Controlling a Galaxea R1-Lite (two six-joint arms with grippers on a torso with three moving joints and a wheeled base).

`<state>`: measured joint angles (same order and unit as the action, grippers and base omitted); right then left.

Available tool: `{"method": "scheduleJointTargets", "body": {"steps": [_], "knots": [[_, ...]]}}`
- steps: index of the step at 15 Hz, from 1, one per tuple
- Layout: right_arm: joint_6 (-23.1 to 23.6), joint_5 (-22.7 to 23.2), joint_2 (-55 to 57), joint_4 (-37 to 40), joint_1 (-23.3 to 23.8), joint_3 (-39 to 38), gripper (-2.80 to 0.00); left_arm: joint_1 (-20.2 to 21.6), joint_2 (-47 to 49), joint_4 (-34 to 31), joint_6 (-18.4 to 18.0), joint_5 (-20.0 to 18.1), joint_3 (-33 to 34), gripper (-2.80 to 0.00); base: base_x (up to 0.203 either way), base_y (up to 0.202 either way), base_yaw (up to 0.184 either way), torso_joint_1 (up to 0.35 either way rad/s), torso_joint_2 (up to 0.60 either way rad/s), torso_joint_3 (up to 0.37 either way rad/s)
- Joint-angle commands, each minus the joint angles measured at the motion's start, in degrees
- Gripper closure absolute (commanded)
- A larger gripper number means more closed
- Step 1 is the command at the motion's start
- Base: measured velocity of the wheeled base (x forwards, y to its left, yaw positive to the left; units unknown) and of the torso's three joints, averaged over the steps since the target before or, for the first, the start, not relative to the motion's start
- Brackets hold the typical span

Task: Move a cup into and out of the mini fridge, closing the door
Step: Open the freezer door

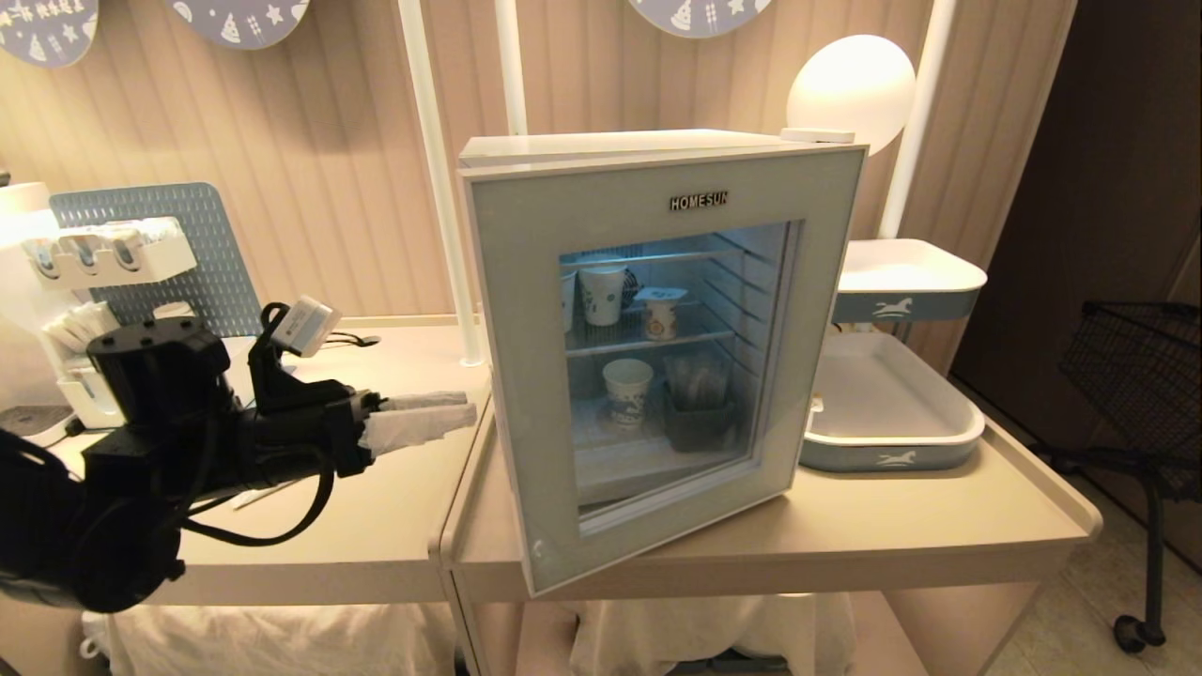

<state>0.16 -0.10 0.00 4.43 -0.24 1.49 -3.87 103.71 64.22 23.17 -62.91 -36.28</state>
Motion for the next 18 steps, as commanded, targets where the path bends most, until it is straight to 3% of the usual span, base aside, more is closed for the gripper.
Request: {"method": "scheduleJointTargets", "body": {"steps": [1,2,3,6,10,18], "knots": [[0.0,0.0,0.1,0.0,0.0,0.0,0.00,1.4,6.3,0.5,0.0,1.5,-2.6,-2.80,0.000,0.000,0.000,0.000,0.00,0.000],[0.0,0.0,0.1,0.1,0.0,0.0,0.00,1.6,7.9,0.4,-0.1,3.6,-4.0,-2.80,0.000,0.000,0.000,0.000,0.00,0.000],[0.0,0.0,0.1,0.1,0.0,0.0,0.00,1.4,9.4,0.2,-0.2,4.6,-5.6,0.00,0.000,0.000,0.000,0.000,0.00,0.000],[0.0,0.0,0.1,0.1,0.0,0.0,0.00,-0.2,13.1,-0.3,-0.1,5.2,-9.5,0.00,0.000,0.000,0.000,0.000,0.00,0.000],[0.0,0.0,0.1,0.0,0.0,0.0,0.00,-2.4,14.5,-0.3,-0.1,5.2,-9.8,0.00,0.000,0.000,0.000,0.000,0.00,0.000],[0.0,0.0,0.1,0.0,0.0,0.0,0.00,-10.2,7.1,0.2,-0.2,4.6,-4.9,0.00,0.000,0.000,0.000,0.000,0.00,0.000]]}}
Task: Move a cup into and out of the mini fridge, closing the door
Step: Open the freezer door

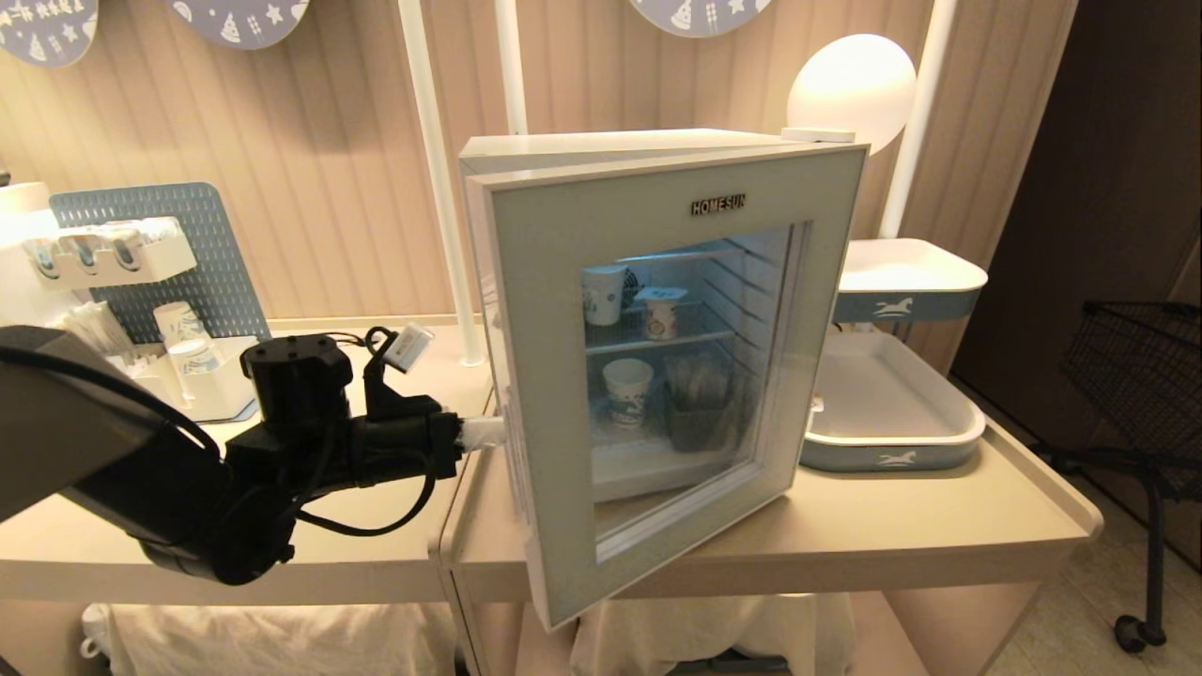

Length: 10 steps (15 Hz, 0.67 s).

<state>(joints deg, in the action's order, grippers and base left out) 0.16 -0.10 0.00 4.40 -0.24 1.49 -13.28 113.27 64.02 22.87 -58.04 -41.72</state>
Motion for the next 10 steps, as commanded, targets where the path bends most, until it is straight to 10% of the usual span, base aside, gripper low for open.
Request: {"method": "scheduleJointTargets", "body": {"steps": [1,5,10], "knots": [[0.0,0.0,0.1,0.0,0.0,0.0,0.00,-3.2,-4.0,0.2,0.2,-0.4,1.0,0.00,0.000,0.000,0.000,0.000,0.00,0.000],[0.0,0.0,0.1,0.0,0.0,0.0,0.00,-16.1,-6.5,-4.1,0.4,-0.2,-1.9,0.00,0.000,0.000,0.000,0.000,0.00,0.000],[0.0,0.0,0.1,0.0,0.0,-0.1,0.00,-31.6,-1.2,-22.0,0.0,2.1,-20.7,0.00,0.000,0.000,0.000,0.000,0.00,0.000]]}}
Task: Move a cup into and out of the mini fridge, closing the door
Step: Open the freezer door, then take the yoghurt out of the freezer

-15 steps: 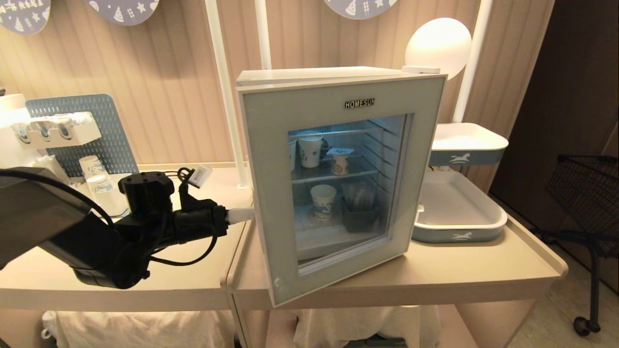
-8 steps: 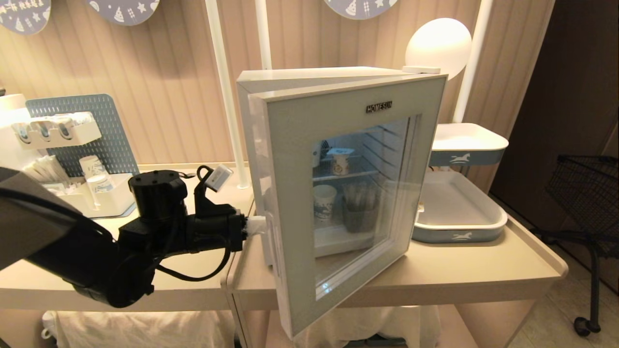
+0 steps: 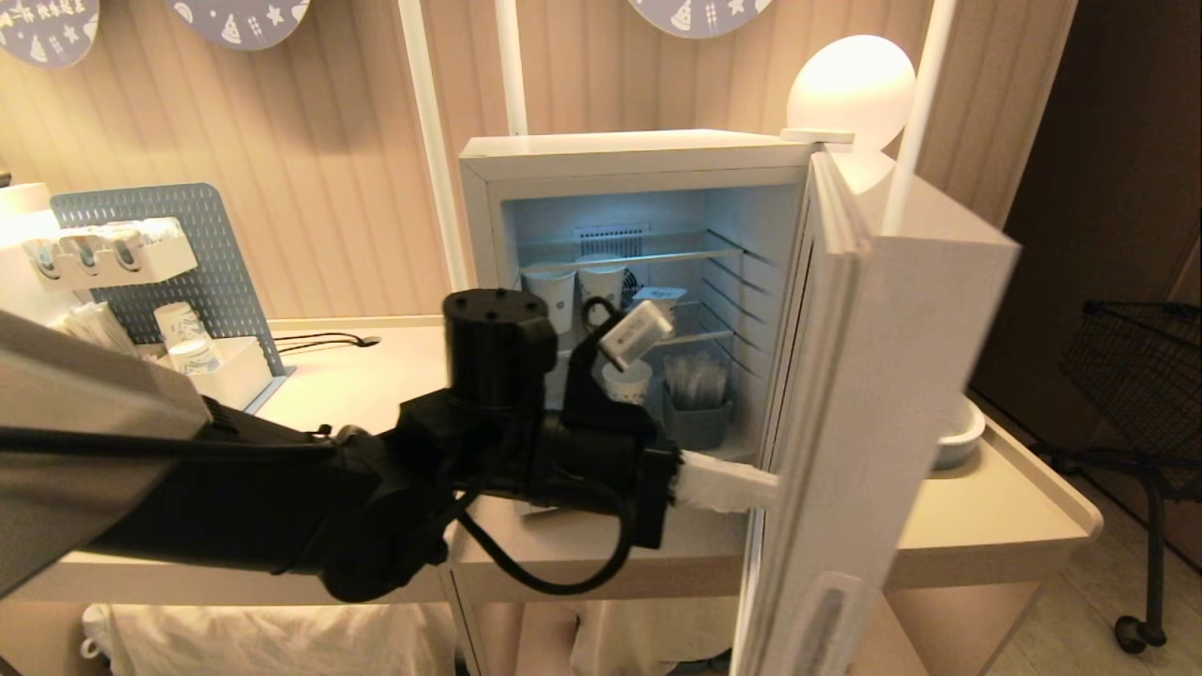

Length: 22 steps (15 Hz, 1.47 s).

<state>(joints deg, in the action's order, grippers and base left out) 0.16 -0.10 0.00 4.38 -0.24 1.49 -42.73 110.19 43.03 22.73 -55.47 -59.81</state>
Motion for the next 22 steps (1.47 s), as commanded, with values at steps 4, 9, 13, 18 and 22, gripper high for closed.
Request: {"method": "scheduleJointTargets", "body": {"steps": [4,9,13,18,22], "knots": [[0.0,0.0,0.1,0.0,0.0,0.0,0.00,-10.6,5.1,-10.8,-5.2,8.6,-7.3,0.00,0.000,0.000,0.000,0.000,0.00,0.000],[0.1,0.0,0.1,0.0,0.0,0.0,0.00,-4.6,-7.9,-11.9,-6.1,27.4,3.5,0.00,0.000,0.000,0.000,0.000,0.00,0.000],[0.1,0.0,0.1,0.1,0.0,0.1,0.00,10.4,-34.6,-28.4,-3.9,43.3,2.3,0.00,0.000,0.000,0.000,0.000,0.00,0.000],[0.2,0.0,0.1,0.1,0.0,0.1,0.00,27.1,-74.3,-63.0,-1.5,51.8,-3.7,0.00,0.000,0.000,0.000,0.000,0.00,0.000],[0.0,0.0,0.1,0.1,0.0,0.0,0.00,38.7,-97.1,-80.9,-2.4,56.5,0.5,0.00,0.000,0.000,0.000,0.000,0.00,0.000]]}}
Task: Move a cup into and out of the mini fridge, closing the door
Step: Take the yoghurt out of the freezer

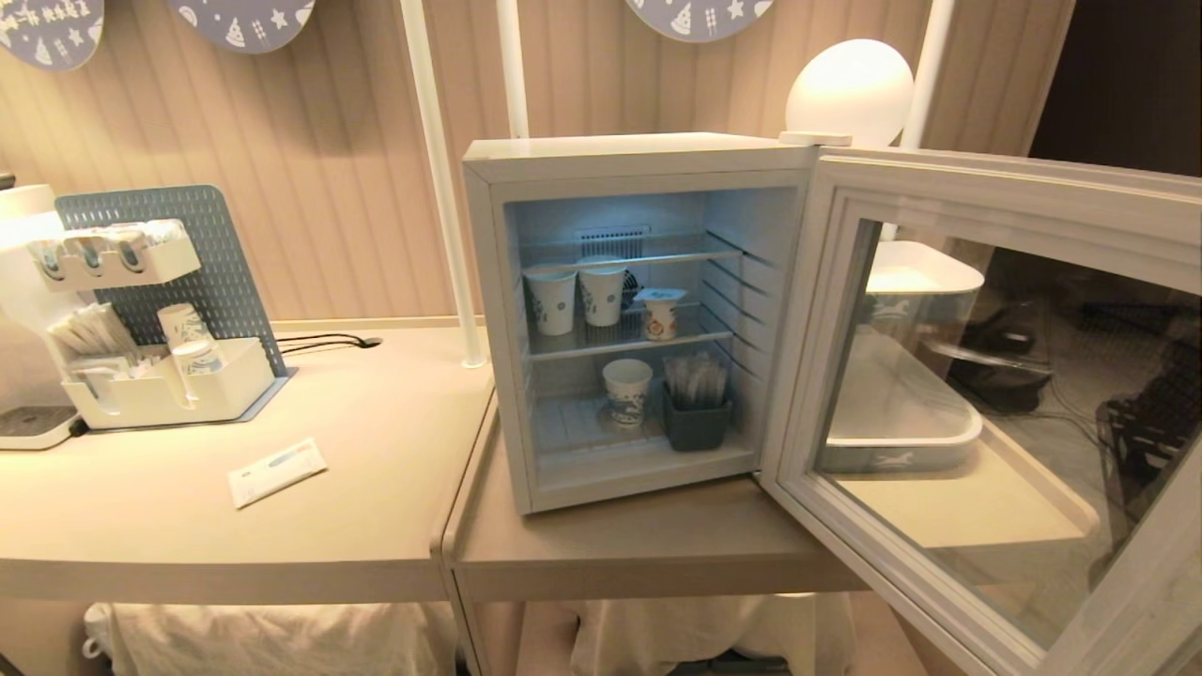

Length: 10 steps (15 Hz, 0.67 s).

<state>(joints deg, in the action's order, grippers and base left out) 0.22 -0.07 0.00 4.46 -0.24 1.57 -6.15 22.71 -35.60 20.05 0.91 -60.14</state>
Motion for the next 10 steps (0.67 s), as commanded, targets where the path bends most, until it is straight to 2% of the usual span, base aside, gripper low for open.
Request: {"method": "scheduleJointTargets", "body": {"steps": [1,4,5,6,8,9,10], "knots": [[0.0,0.0,0.1,0.0,0.0,-0.1,0.00,3.8,-13.4,-3.9,-2.5,1.1,2.7,0.00,0.000,0.000,0.000,0.000,0.00,0.000],[0.0,0.0,0.1,0.0,0.0,-0.1,0.00,5.6,-22.5,-3.8,-15.4,3.9,11.5,0.00,0.000,0.000,0.000,0.000,0.00,0.000],[0.0,0.0,0.1,0.0,0.0,-0.1,0.00,5.8,-22.8,0.1,-15.3,5.7,17.3,0.00,0.000,0.000,0.000,0.000,0.00,0.000],[0.0,0.0,0.0,0.0,0.0,-0.1,0.00,5.8,-22.7,6.7,-15.0,7.0,24.5,0.00,0.000,0.000,0.000,0.000,0.00,0.000],[0.0,0.0,0.0,0.0,0.0,-0.1,0.00,5.9,-22.7,23.3,-18.3,8.2,42.3,0.00,0.000,0.000,0.000,0.000,0.00,0.000],[0.0,0.0,0.1,0.0,0.0,-0.1,0.00,6.0,-22.7,29.6,-20.5,7.9,50.3,0.00,0.000,0.000,0.000,0.000,0.00,0.000],[0.0,0.0,0.1,0.0,0.0,0.0,0.00,6.0,-22.7,32.6,-21.4,7.0,56.3,0.00,0.000,0.000,0.000,0.000,0.00,0.000]]}}
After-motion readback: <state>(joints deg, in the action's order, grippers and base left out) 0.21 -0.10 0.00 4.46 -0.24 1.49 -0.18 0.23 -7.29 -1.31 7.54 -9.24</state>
